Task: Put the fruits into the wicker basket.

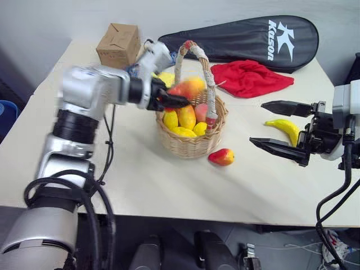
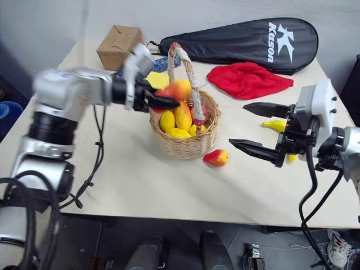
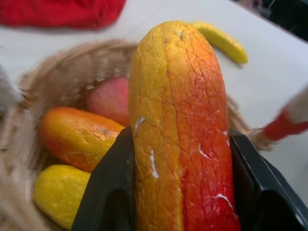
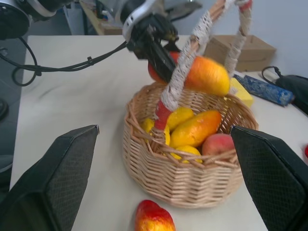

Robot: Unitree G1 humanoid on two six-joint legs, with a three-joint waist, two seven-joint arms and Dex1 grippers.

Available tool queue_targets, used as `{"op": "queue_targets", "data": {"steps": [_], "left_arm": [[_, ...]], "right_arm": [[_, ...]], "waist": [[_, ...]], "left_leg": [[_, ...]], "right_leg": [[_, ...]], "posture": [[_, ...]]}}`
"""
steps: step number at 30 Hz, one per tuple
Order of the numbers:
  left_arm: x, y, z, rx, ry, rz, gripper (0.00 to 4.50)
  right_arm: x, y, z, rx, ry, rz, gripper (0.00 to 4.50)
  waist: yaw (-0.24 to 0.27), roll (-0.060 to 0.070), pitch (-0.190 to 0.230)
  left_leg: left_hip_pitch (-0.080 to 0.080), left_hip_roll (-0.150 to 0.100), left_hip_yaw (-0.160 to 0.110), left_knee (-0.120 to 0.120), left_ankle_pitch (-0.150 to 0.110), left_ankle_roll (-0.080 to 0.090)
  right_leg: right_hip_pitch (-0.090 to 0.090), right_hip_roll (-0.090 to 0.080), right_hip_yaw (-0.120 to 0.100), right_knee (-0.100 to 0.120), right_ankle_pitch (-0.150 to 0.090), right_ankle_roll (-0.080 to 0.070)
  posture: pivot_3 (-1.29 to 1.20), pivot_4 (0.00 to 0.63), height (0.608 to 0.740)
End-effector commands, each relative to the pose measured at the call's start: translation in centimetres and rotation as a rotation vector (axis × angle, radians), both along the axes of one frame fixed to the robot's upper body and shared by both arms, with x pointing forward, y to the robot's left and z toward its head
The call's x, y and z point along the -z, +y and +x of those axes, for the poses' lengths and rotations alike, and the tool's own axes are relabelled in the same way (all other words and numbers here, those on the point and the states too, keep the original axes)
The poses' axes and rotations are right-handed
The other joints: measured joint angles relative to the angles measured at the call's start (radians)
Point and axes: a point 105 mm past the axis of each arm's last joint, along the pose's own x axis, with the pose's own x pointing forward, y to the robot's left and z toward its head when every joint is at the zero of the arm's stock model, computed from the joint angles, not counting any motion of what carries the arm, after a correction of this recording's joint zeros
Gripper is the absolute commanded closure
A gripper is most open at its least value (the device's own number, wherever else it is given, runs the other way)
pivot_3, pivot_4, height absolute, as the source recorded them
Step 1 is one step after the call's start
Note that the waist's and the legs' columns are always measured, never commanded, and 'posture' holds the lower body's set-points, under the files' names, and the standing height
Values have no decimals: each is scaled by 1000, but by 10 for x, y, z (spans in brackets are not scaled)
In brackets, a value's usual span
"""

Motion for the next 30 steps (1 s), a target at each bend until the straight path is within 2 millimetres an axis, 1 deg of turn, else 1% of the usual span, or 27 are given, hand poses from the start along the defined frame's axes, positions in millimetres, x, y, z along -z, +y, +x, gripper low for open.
{"op": "queue_targets", "data": {"steps": [1,3,5,6,8,10,12,13,14,15,16,18,20,22,24,26,29,30], "left_arm": [[-22,-3,9,10,-116,11,1347],[-24,-4,11,16,-133,1,710],[-35,-4,3,66,-159,-55,99],[-45,-1,-8,112,-173,-106,37],[-64,13,-37,219,-197,-217,37],[-69,28,-60,295,-223,-241,37],[-58,47,-84,374,-269,-177,37],[-51,56,-95,405,-278,-136,37],[-45,62,-103,423,-277,-105,37],[-40,68,-110,435,-279,-73,37],[-37,72,-116,443,-275,-48,37],[-35,78,-127,461,-279,-20,37],[-38,78,-135,470,-285,-22,37],[-41,77,-137,467,-304,-35,37],[-46,75,-137,450,-328,-56,37],[-47,73,-135,434,-340,-64,37],[-47,72,-133,406,-356,-58,37],[-46,72,-133,401,-359,-55,0]], "right_arm": [[-8,-2,-4,32,-67,4,0],[-3,-3,-2,48,-61,-3,0],[7,-5,0,64,-45,-26,0],[15,-5,2,72,-35,-53,0],[34,-6,10,73,-20,-122,0],[47,-4,17,58,-6,-168,0],[63,-1,21,6,56,-221,0],[71,0,27,-6,32,-270,0],[76,0,34,-2,7,-303,0],[78,1,43,11,-10,-304,0],[80,4,48,-3,-10,-299,0],[86,14,49,-95,24,-294,0],[94,19,51,-154,41,-320,0],[100,21,60,-156,54,-338,0],[110,23,72,-139,75,-364,0],[118,24,80,-133,106,-379,0],[122,23,93,-101,129,-376,0],[123,22,96,-90,132,-374,384]], "waist": [[-3,0,0],[-2,0,0],[-1,0,0],[-1,0,0],[-9,0,0],[-18,0,0],[-20,1,0],[-22,1,-1],[-24,1,0],[-20,1,0],[-18,1,0],[-10,1,0],[-2,0,0],[1,0,0],[1,0,0],[-2,0,0],[-11,0,0],[-11,0,0]], "left_leg": [[0,0,0,0,0,0],[-2,0,-1,0,0,0],[-2,-1,-2,1,0,1],[-3,-1,-2,1,0,1],[-4,0,-2,1,0,1],[-4,0,-2,0,0,0],[-4,0,-2,0,0,0],[-3,0,-2,0,0,0],[-2,0,-1,0,0,0],[0,0,-1,0,0,-1],[1,0,-2,1,0,-1],[3,-1,-2,2,0,1],[2,-1,-5,2,-2,4],[2,-1,-6,2,-2,4],[2,-1,-5,2,-2,3],[2,-1,-4,2,-2,3],[2,-1,-4,2,-2,3],[2,-1,-4,2,-1,3]], "right_leg": [[0,0,0,0,0,0],[0,-1,0,0,0,0],[0,-1,1,0,0,0],[0,-2,1,0,0,0],[-1,-2,1,1,0,1],[-2,-1,2,2,0,1],[-3,-1,2,4,0,1],[-3,-1,2,4,0,1],[-3,-1,2,5,0,1],[-1,-1,2,1,0,0],[1,-1,2,0,0,0],[3,-1,2,0,1,0],[5,-2,2,-1,1,0],[5,-3,1,-2,1,0],[5,-3,1,-2,1,0],[4,-3,1,-2,1,0],[3,-2,1,-1,1,0],[3,-2,1,0,1,0]], "posture": [[0,150,740],[0,150,740],[0,150,740],[0,150,740],[0,150,740],[0,150,740],[0,150,740],[0,150,740],[0,150,740],[0,150,740],[0,150,740],[0,150,740],[0,150,740],[0,150,740],[0,150,740],[0,150,740],[0,150,740],[0,150,740]]}}
